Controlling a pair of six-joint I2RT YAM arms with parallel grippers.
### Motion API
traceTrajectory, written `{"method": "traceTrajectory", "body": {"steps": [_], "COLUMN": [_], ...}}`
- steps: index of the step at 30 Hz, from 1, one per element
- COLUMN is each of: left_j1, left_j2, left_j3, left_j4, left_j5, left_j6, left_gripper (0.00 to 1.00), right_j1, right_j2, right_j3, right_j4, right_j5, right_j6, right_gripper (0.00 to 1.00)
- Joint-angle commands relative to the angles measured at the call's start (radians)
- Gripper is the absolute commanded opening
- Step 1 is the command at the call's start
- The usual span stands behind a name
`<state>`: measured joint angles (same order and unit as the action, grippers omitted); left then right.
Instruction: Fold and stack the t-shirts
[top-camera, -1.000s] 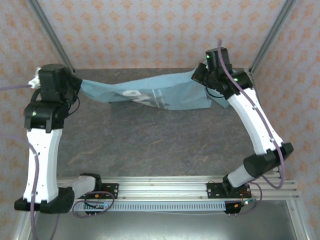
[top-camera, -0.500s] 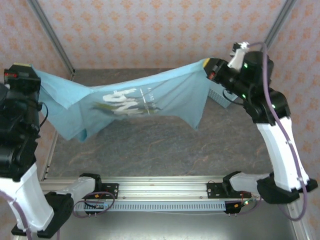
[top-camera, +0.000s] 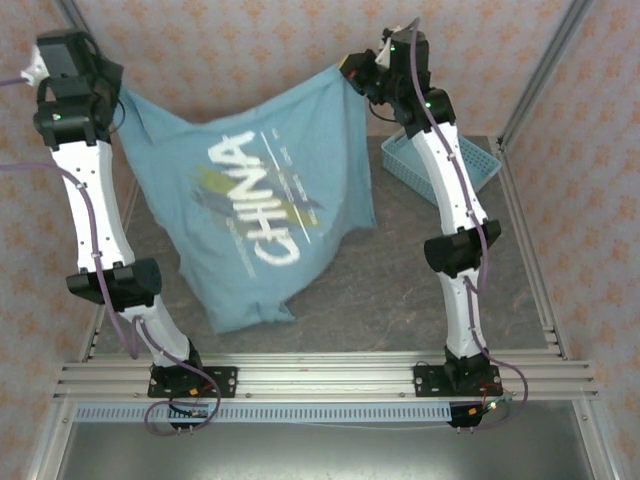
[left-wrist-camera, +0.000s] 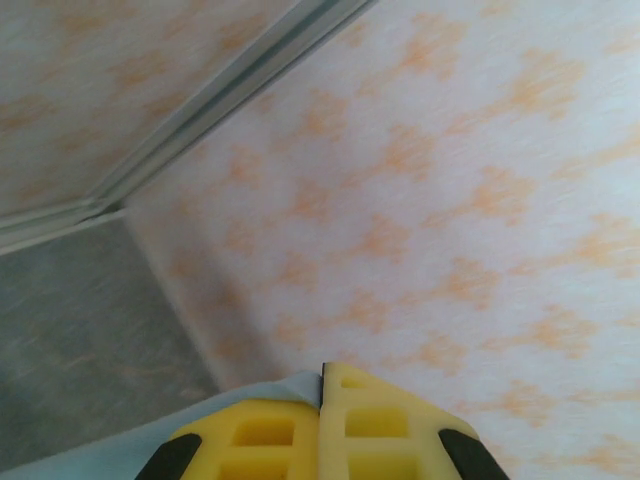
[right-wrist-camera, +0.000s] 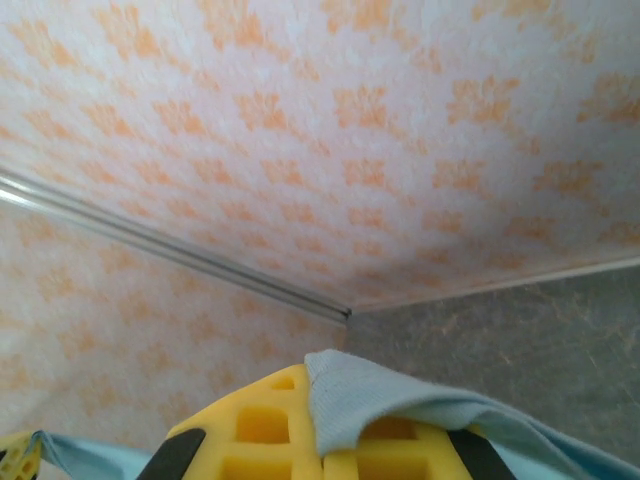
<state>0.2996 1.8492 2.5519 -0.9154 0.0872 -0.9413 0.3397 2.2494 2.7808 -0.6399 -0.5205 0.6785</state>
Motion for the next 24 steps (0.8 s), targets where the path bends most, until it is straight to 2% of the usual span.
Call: {"method": "traceTrajectory", "body": {"steps": [1, 5, 9, 12, 15, 17, 19, 22, 24], "left_j1": [0.020, 0.022, 0.021, 0.021, 0.018, 0.008, 0.002, -0.012, -0.033], "left_j2": [-0.077, -0.178, -0.339, -0.529, -0.723, -0.846, -0.948, -1.066, -1.123], "left_j3": [0.215, 0.175, -0.013, -0.377, -0.830, -1.105, -1.341, -1.636, -1.781], "left_j4": [0.099, 0.190, 0.144, 0.135, 0.127, 0.096, 0.071, 0.009, -0.022], "left_j5": [0.100, 0.102, 0.068, 0.064, 0.075, 0.062, 0.052, 0.070, 0.096], "left_j6": [-0.004, -0.010, -0.003, -0.024, -0.097, -0.110, -0.118, -0.166, -0.203], "left_gripper": [0.00, 0.00, 0.00, 0.00, 0.00, 0.00, 0.00, 0.00, 0.00], "right_j1": [-0.073, -0.139, -0.179, -0.181, -0.162, -0.127, -0.094, -0.068, -0.045], "right_j2": [-0.045, -0.068, -0.077, -0.083, -0.088, -0.132, -0.228, -0.383, -0.467], "right_j3": [0.077, 0.074, 0.065, 0.005, -0.112, -0.300, -0.587, -1.040, -1.276], "right_j4": [0.136, 0.210, 0.122, 0.008, -0.136, -0.194, -0.128, 0.024, 0.099], "right_j5": [-0.018, -0.027, -0.036, -0.074, -0.091, -0.049, 0.010, 0.089, 0.125], "right_j6": [0.086, 0.104, 0.074, 0.027, -0.042, -0.127, -0.151, -0.070, -0.033], "right_gripper": [0.00, 0.00, 0.00, 0.00, 0.00, 0.00, 0.00, 0.00, 0.00]}}
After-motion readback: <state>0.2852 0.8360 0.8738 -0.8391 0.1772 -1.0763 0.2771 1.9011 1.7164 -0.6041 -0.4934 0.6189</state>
